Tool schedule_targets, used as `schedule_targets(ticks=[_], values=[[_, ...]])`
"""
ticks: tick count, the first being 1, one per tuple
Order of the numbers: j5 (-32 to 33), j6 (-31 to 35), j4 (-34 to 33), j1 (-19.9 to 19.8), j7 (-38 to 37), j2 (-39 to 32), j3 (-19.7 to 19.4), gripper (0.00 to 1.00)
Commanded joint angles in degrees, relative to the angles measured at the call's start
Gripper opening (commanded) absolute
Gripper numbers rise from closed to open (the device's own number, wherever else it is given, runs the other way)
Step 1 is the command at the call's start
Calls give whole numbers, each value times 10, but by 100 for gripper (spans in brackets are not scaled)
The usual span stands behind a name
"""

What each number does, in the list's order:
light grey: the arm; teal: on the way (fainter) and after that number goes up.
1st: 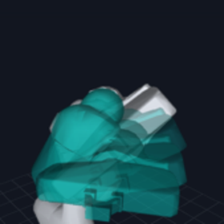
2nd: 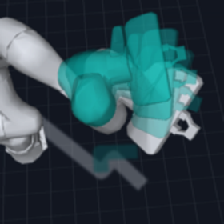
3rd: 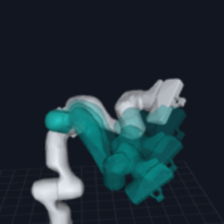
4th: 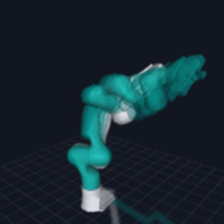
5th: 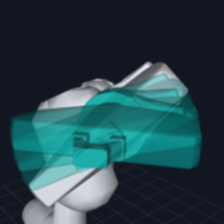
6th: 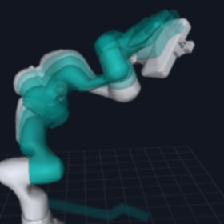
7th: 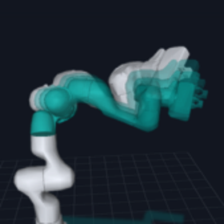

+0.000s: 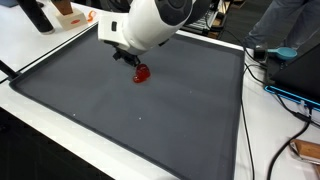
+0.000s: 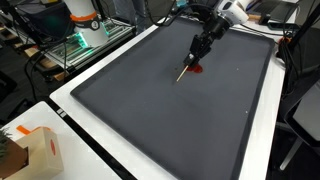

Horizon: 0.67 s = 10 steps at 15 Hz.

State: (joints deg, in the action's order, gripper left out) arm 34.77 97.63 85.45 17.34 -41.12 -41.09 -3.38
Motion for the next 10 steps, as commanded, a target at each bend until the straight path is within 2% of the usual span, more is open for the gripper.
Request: schedule_targets(ticks=[1,10], values=[[-4,-1,-5,-9,39,0,4,3],[-43,10,-3,-27,102,28,9,3]])
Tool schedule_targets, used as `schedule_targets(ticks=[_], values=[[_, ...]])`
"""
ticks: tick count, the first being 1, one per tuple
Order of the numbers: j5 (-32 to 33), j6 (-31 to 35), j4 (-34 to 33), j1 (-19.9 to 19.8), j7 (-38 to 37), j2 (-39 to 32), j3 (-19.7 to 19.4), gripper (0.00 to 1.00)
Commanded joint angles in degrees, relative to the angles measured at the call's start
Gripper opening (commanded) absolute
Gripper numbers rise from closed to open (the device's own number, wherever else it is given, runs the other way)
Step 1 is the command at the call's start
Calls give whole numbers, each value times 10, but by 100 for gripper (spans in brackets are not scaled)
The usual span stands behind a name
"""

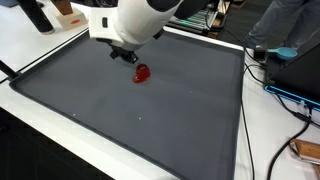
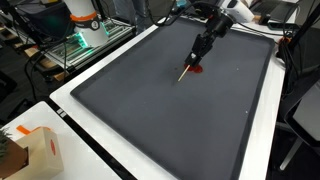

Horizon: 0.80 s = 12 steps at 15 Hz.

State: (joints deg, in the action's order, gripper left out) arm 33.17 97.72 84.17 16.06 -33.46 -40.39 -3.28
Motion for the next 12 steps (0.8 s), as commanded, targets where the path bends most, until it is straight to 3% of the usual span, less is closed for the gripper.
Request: schedule_targets(ticks=[1,6,12], values=[[-35,10,11,-17,30,27,8,3],[-96,32,28,-42,87,75,14,3],[-204,90,60,-100,199,142,31,3]])
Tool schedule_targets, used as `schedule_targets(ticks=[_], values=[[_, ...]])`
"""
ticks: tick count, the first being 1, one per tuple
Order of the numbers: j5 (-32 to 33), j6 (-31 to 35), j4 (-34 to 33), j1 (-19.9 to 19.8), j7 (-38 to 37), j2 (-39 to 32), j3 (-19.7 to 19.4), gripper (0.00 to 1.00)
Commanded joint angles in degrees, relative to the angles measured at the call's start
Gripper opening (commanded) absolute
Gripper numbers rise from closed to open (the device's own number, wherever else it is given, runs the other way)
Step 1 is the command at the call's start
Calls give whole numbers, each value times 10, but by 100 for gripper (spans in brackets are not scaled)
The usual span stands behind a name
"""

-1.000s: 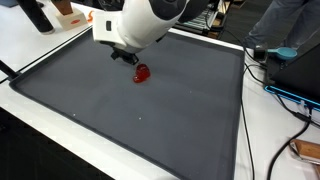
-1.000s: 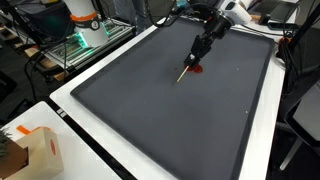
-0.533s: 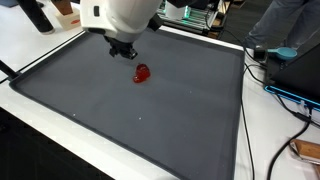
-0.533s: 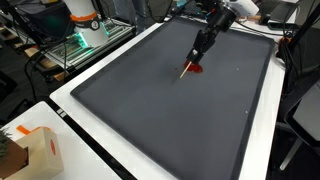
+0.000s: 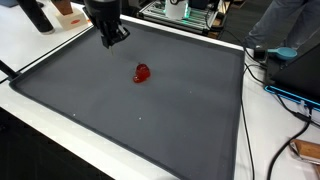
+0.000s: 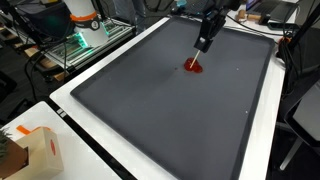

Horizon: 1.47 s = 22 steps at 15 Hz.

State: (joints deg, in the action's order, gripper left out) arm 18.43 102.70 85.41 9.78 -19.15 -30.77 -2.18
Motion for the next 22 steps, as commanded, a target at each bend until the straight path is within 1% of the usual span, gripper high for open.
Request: schedule_targets(ticks=[1,6,11,15,17,19,20,22], values=[[-78,54,55,-48,78,54,23,3],[-206,116,93,-100,192,81,42,3],[-347,133,128,-144,306,92,61,3],[-432,133,154,-164,381,94,71,3],[-463,141,167,-168,409,93,74,3],[-479,156,183,-165,422,92,75,3],[-484,162,192,-163,426,91,77,3],[-485,188,208,-153,410,90,77,3]])
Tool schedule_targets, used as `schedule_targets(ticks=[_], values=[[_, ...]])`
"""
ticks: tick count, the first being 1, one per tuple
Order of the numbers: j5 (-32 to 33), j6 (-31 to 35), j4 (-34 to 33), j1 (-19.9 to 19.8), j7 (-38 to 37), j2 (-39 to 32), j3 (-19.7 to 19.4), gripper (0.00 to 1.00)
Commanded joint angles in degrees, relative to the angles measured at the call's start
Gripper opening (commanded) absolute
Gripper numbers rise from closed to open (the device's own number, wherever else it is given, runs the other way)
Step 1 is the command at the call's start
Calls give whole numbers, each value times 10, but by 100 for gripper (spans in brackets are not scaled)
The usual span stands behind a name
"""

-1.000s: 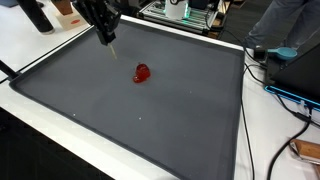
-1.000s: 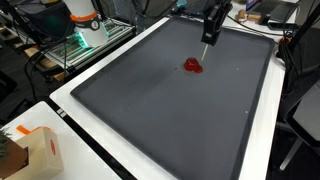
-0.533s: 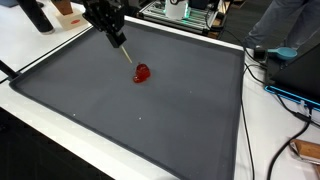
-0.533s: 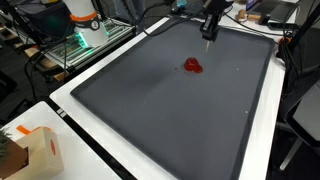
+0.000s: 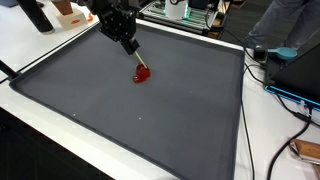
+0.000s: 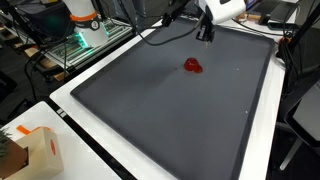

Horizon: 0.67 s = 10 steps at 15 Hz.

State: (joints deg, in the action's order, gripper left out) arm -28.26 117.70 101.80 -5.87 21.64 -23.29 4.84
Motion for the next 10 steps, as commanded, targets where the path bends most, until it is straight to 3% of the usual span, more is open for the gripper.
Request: schedule_targets(ticks=[1,10], values=[[-16,59,53,8,-11,15,7,3],[-54,143,96,8,-27,8,29,3]])
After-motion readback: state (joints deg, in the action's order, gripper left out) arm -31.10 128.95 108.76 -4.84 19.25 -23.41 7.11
